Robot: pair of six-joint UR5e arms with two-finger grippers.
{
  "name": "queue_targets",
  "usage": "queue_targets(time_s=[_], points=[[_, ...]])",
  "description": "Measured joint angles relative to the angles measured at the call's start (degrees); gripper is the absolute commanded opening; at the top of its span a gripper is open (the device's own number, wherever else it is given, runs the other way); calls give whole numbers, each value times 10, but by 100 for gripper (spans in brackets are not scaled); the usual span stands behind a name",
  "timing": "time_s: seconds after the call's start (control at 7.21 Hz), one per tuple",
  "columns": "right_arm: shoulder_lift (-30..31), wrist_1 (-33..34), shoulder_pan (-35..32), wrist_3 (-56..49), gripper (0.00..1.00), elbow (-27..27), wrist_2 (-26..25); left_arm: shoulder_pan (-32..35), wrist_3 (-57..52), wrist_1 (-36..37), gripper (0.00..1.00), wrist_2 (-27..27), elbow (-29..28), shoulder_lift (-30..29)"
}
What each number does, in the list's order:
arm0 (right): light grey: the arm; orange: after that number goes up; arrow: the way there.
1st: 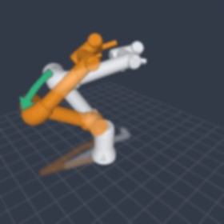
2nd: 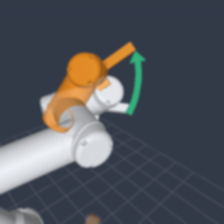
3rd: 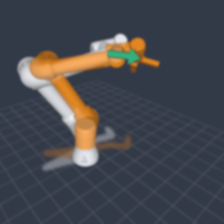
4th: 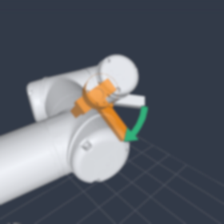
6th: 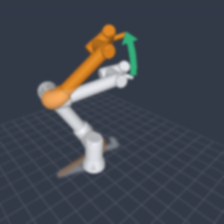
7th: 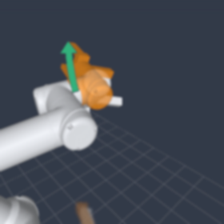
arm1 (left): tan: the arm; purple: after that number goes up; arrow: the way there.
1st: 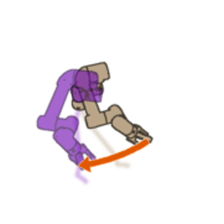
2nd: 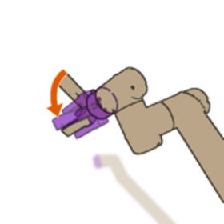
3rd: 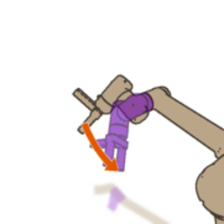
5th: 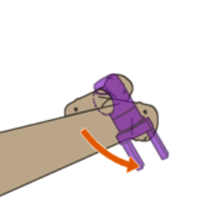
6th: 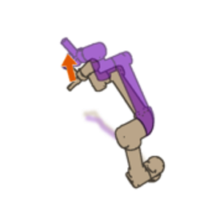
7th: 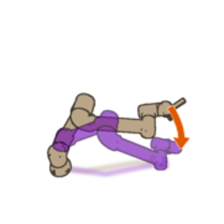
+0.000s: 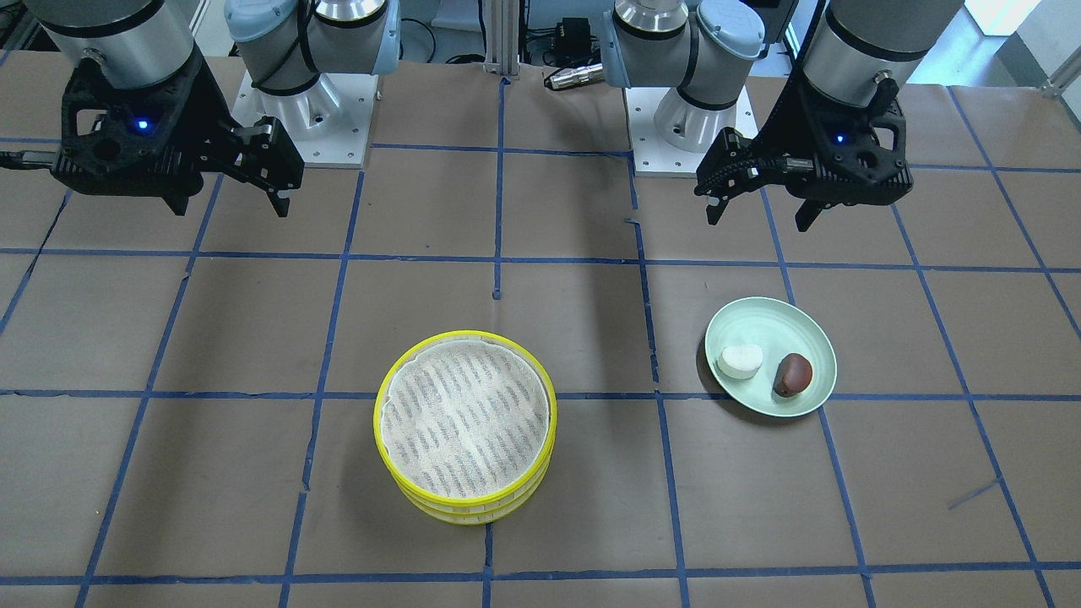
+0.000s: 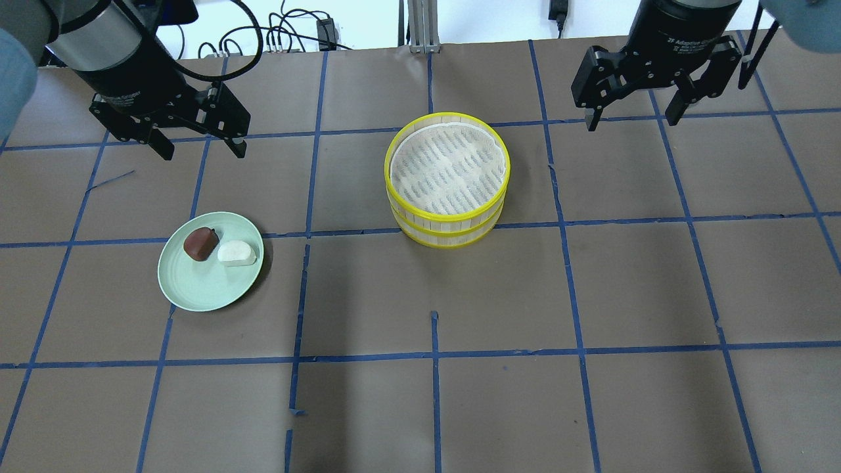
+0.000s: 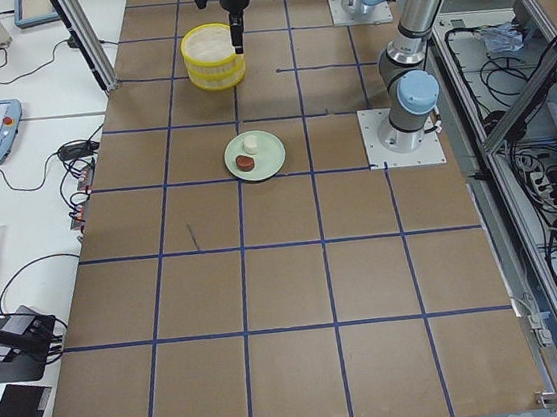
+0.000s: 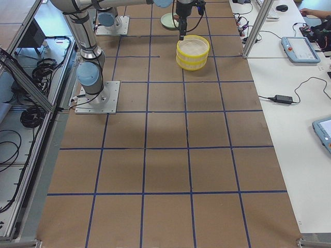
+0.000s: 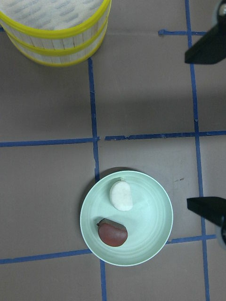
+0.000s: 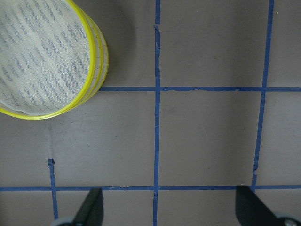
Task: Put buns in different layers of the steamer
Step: 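Reach the left gripper to the white bun while the right reaches the steamer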
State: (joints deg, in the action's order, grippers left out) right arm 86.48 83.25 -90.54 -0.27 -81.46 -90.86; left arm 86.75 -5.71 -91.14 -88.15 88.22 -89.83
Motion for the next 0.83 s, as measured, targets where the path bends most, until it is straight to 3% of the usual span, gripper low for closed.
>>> queue_targets(time_s=[0.55, 0.83], points=[[-2, 10, 0, 6, 100, -3, 4, -1, -7, -4, 99, -1, 17, 4], [-31, 69, -4, 33, 98, -3, 9, -9, -20, 40, 99, -30, 83, 5]])
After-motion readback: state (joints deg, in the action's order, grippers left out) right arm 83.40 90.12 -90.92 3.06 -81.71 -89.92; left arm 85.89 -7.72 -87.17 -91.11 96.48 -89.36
